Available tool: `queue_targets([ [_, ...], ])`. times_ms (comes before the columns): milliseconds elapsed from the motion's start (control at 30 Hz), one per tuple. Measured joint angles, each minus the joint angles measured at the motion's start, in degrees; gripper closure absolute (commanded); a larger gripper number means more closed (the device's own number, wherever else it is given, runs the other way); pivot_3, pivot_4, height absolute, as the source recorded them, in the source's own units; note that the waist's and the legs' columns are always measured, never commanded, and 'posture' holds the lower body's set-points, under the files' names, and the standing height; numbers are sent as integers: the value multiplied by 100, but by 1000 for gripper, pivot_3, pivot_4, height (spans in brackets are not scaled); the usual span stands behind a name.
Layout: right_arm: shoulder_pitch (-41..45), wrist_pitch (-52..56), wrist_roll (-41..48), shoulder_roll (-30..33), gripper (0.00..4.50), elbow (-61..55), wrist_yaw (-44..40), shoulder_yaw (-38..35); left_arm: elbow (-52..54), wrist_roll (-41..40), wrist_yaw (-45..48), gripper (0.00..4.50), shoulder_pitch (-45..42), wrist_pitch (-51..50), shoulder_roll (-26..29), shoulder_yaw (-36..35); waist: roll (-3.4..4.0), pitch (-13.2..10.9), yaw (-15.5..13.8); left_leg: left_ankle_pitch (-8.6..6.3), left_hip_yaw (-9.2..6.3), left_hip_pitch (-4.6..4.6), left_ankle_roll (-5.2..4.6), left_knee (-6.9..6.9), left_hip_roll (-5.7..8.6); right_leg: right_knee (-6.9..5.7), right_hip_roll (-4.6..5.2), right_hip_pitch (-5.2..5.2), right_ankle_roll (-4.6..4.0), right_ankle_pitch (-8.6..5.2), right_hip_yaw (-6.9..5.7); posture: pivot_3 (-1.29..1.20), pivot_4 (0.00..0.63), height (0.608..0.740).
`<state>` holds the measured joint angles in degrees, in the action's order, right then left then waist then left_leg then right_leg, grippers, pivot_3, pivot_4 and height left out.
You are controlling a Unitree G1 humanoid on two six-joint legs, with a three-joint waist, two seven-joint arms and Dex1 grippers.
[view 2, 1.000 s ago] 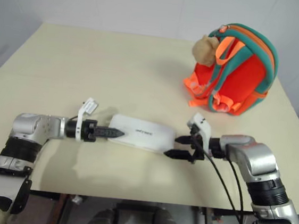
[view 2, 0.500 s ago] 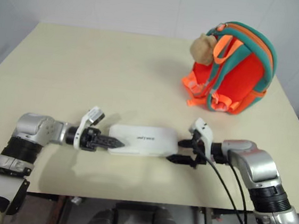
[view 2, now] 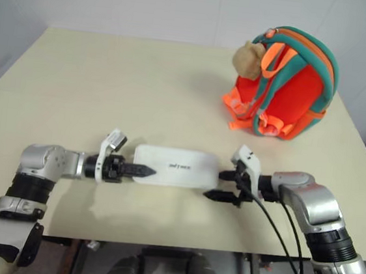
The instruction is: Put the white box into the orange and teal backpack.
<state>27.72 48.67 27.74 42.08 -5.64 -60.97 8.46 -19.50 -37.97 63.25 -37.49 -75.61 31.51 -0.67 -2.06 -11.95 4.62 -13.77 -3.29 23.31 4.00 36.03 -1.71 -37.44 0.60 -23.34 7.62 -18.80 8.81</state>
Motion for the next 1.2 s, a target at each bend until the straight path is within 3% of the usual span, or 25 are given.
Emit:
queue_targets([
  [233, -5, 34, 55, -95, 0, -1, 113, -60, 147, -129, -206, 2997, 196, -67, -100, -286, 0, 0, -10, 0, -1, 0, 1, 2, 0, -1, 2, 0, 0, 0, 0, 0, 150, 740],
  [400, 87, 4, 123, -315, 0, 134, 572, -572, 396, -216, -319, 2997, 272, 157, -71, -651, 0, 0, 1, 2, 0, 0, 3, 1, 0, -3, 2, -1, 0, 1, 1, 0, 150, 740],
  [700, 1384, -791, -292, -193, 0, 1261, 1678, -1755, 1319, -567, -329, 2997, 1146, 289, 590, -1346, 1, -1, 10, 2, 6, 0, 3, -16, -2, 4, 7, -10, -5, -2, 3, 0, 150, 740],
  [1000, 2301, -1320, -969, -279, 0, 2461, 2188, -1570, 1772, -810, -624, 2997, 1606, 320, 633, -1581, 1, -1, 38, 1, 17, 1, 3, -21, -2, 7, 8, -14, -5, -2, 10, 0, 150, 740],
  [1200, 3063, -2118, -1256, -1047, 0, 3896, 2314, -1435, 1890, -964, -848, 2997, 1650, 368, 496, -1634, 1, -1, 142, 2, 18, -4, 4, -23, -4, 2, 2, -14, -6, -1, 11, 0, 150, 740],
])
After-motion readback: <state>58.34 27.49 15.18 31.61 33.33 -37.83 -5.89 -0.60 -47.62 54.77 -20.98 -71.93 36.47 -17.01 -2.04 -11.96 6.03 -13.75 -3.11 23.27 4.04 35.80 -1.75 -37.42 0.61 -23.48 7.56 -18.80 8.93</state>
